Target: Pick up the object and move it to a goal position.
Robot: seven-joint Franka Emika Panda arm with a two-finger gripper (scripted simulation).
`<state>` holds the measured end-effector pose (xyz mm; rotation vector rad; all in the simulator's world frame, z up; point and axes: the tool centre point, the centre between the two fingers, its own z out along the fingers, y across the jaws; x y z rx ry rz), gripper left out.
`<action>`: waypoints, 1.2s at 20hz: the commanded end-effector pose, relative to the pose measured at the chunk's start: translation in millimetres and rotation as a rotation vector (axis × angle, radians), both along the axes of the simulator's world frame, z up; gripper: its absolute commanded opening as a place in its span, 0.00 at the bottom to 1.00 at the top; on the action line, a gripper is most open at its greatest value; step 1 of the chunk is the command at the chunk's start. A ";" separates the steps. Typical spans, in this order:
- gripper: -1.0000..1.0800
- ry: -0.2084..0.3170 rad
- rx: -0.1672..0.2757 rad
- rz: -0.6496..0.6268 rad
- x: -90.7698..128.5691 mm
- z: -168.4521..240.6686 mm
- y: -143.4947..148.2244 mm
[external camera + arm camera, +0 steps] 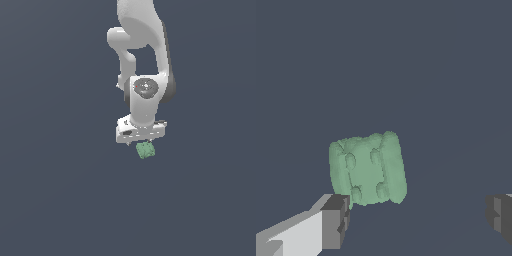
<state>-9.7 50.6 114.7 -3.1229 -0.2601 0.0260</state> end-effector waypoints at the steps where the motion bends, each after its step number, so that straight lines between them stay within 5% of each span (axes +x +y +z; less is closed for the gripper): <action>1: 0.96 -0.008 -0.003 0.073 -2.4 -11.0 15.8; 8: 0.96 -0.018 -0.005 0.168 -6.7 -25.1 36.9; 24: 0.96 -0.017 -0.005 0.169 -7.9 -71.5 37.0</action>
